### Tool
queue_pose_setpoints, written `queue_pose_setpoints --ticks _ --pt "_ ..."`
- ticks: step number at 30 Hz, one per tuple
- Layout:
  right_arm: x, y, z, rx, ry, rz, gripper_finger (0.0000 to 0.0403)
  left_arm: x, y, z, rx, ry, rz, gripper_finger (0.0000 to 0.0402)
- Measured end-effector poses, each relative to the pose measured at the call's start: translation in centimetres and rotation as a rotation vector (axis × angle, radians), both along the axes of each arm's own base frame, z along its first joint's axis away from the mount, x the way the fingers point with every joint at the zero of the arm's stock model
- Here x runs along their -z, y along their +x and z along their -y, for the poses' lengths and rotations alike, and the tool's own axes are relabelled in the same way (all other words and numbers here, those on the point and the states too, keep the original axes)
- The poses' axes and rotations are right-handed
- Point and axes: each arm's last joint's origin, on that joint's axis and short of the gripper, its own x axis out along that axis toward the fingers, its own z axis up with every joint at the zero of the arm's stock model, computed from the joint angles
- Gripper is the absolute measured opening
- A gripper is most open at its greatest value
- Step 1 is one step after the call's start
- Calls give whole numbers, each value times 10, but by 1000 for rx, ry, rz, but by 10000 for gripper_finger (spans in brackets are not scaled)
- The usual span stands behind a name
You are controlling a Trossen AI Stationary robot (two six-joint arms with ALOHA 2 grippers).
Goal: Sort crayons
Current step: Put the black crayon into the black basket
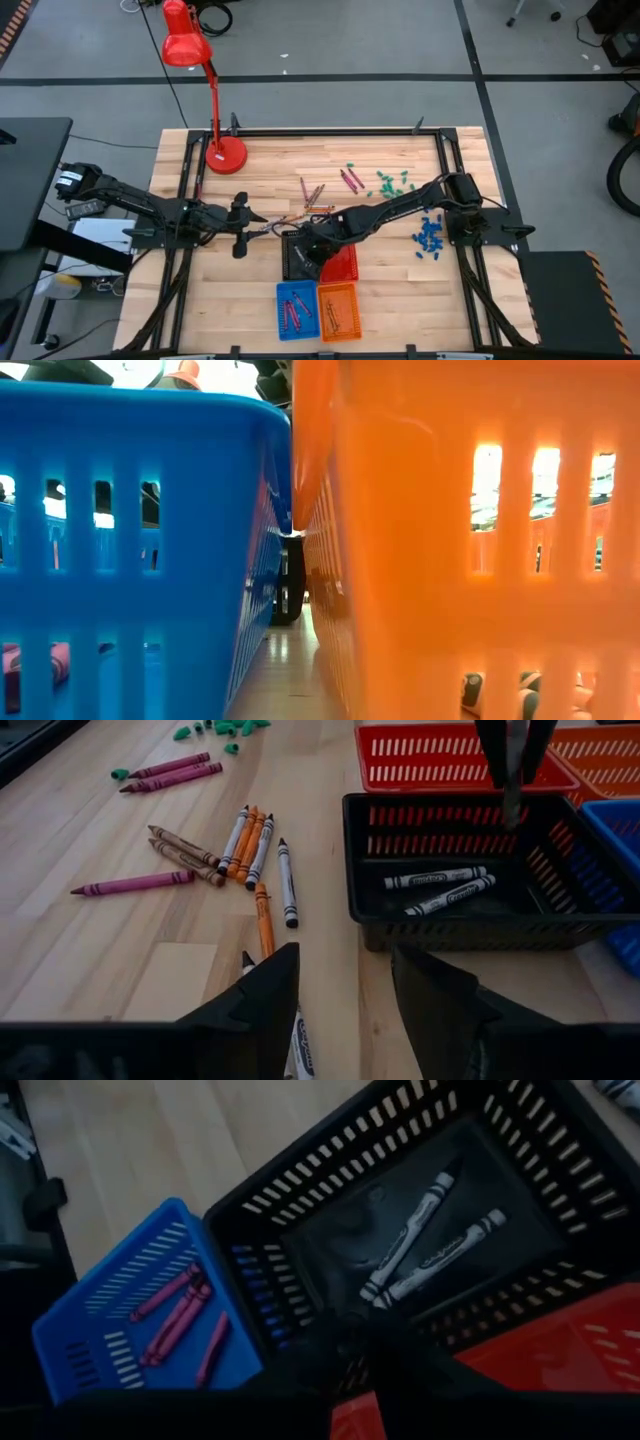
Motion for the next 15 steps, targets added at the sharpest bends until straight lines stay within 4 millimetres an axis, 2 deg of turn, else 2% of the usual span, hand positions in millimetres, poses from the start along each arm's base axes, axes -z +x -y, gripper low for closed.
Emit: queue_pose_setpoints --ticks 10,15 --pt "0 0 9 11 -6 -10 98 8 -4 0 -8 -47 -86 172" --pt "-22 -4 18 42 -109 65 99 11 -6 1 6 -93 -131 172"
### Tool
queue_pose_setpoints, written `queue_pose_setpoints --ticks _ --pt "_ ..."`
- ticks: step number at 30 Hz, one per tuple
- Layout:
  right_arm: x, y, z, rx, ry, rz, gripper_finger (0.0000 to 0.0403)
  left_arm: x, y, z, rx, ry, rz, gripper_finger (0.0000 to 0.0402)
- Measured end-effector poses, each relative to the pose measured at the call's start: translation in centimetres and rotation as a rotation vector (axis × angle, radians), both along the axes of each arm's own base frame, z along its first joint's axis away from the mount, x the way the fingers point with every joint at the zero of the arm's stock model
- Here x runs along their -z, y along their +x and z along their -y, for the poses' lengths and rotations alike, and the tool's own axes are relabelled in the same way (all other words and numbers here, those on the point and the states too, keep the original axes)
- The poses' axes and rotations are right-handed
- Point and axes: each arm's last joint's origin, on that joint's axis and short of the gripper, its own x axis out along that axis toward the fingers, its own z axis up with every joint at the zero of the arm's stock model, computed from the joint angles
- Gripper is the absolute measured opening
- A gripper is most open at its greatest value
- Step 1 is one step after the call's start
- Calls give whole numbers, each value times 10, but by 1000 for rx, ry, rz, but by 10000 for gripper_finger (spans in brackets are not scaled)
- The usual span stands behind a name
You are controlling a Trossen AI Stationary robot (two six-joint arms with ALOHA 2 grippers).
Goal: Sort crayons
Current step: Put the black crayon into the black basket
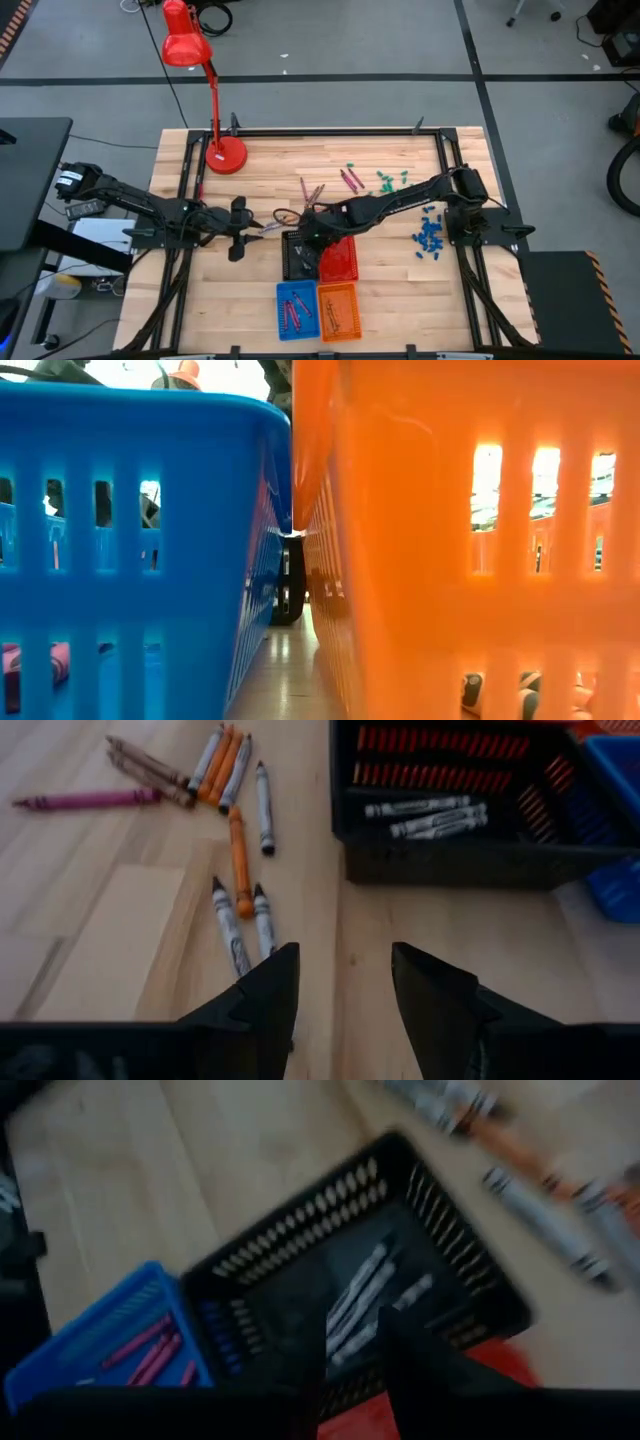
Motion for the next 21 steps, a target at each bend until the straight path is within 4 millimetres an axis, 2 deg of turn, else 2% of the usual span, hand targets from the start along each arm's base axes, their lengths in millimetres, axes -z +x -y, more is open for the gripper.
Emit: queue_pose_setpoints --ticks 4,8,14,21 --pt "-14 -4 2 22 -135 55 99 4 -3 -1 -14 -9 -46 172" --pt "-23 -3 -6 32 -287 139 99 6 -4 -1 -35 5 -72 172" --pt "-20 -2 -20 39 -402 228 99 13 0 -2 -46 73 -110 172" --pt "-11 -2 -35 45 -422 332 99 18 10 -4 -131 160 -75 172"
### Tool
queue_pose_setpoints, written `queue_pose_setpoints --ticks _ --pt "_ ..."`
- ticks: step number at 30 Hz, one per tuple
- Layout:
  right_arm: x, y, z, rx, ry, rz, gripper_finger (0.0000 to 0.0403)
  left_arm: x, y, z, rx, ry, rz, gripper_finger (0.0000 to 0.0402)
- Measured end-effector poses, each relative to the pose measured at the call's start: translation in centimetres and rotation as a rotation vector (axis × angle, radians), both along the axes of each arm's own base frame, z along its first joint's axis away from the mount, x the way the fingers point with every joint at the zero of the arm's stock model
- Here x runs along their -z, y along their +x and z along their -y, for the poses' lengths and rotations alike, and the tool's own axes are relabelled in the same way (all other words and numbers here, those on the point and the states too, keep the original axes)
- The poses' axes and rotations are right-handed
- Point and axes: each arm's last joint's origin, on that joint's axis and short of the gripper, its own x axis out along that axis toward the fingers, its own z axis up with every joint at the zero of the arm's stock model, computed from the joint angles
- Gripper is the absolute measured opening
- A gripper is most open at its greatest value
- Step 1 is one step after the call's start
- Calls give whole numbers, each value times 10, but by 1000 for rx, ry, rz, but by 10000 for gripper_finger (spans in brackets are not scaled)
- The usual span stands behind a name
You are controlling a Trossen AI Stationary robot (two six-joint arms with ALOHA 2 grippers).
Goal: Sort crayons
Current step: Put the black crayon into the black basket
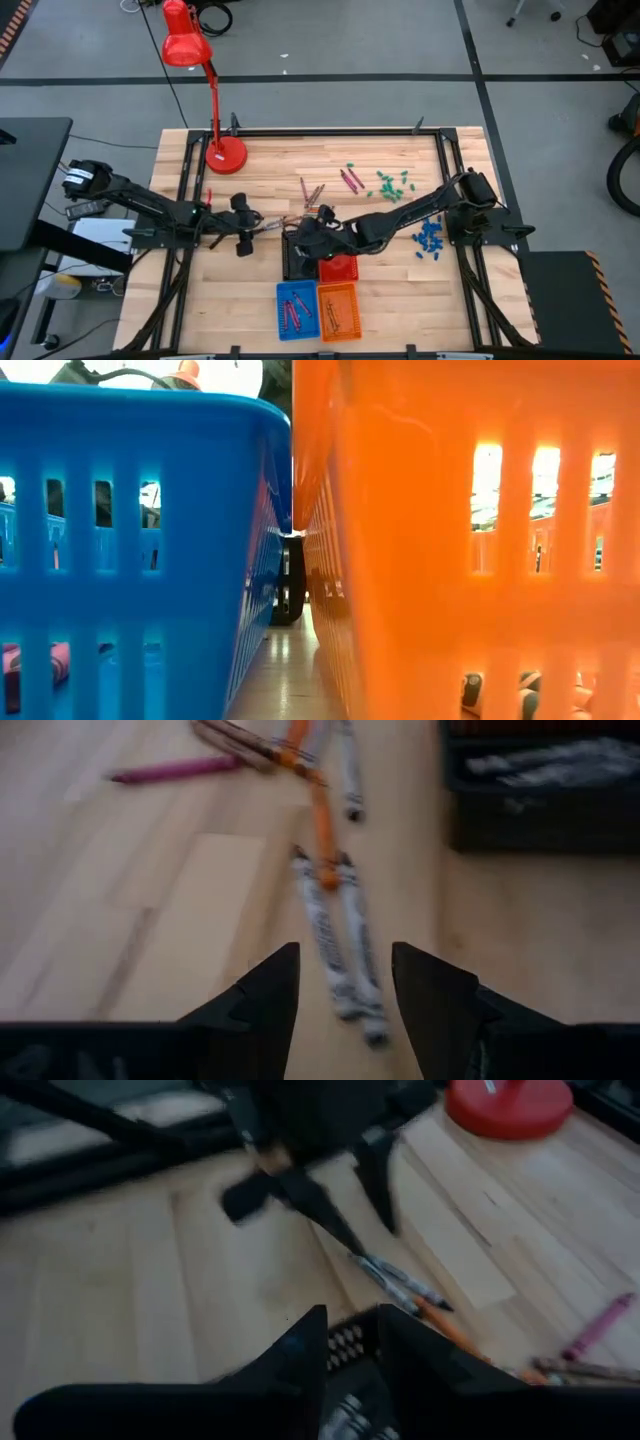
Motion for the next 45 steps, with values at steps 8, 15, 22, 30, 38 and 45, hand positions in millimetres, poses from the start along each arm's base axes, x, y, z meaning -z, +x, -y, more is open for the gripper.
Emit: queue_pose_setpoints --ticks 8,15,22,30,38,45 --pt "7 -2 -9 9 -5 75 98 8 8 -9 -26 -15 -18 172" --pt "10 -3 -12 2 -3 102 98 13 12 -15 -44 -8 -32 172" --pt "10 -4 -14 8 -21 105 97 14 13 -21 -25 -57 -33 172" --pt "10 -4 -17 2 -28 108 97 14 13 -27 -45 -63 -36 172" --pt "10 -4 -17 2 -28 108 97 18 10 -31 -30 -94 -89 172" --pt "10 -4 -17 -2 -35 106 97 19 9 -32 -47 -114 -116 155"
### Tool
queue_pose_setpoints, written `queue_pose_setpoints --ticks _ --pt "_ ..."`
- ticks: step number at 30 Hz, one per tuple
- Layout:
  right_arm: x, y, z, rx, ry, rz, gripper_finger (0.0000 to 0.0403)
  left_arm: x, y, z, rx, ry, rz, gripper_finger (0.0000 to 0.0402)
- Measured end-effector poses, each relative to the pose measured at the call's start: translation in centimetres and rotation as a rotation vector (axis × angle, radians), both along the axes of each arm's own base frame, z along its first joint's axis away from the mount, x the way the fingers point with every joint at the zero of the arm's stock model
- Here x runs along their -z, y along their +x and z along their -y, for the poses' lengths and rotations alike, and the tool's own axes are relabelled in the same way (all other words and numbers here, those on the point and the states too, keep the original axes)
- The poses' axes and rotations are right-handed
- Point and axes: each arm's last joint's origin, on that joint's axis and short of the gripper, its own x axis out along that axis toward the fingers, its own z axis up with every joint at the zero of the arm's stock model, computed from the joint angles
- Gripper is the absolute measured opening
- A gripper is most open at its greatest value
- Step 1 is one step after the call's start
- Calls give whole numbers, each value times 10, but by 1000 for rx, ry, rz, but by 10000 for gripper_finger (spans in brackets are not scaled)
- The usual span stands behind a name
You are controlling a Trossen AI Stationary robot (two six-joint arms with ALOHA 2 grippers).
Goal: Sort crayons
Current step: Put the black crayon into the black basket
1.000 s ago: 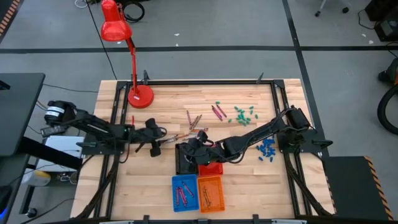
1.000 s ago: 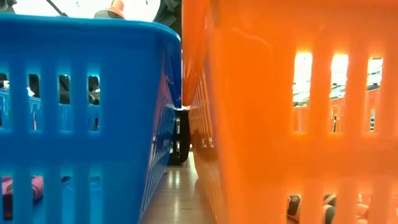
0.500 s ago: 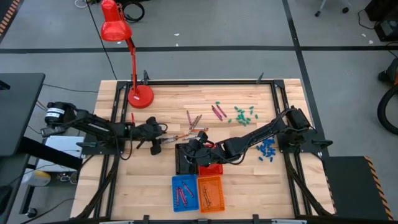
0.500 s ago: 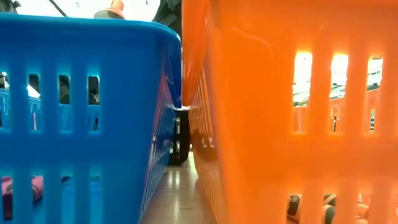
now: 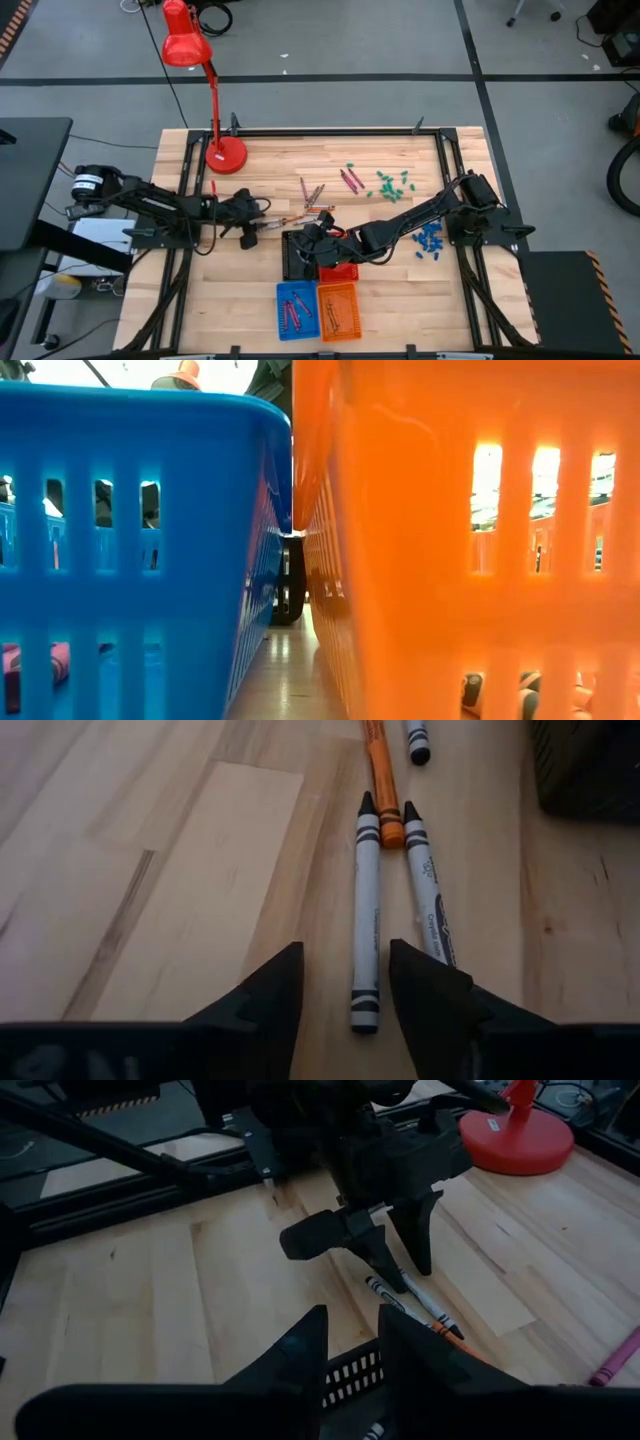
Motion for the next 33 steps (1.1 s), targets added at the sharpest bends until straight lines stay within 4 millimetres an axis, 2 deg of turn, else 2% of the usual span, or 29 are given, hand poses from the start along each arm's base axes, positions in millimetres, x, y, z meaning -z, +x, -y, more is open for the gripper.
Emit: queue_pose_setpoints --ticks 9,12,33 --pt "0 0 0 -5 -9 -3 97 1 -1 0 9 -15 -17 47" --pt "0 0 0 -5 -8 -4 97 1 -1 -1 4 -13 -16 25" --pt "1 -1 -2 -16 -18 -14 97 -6 4 -7 -18 24 84 37"
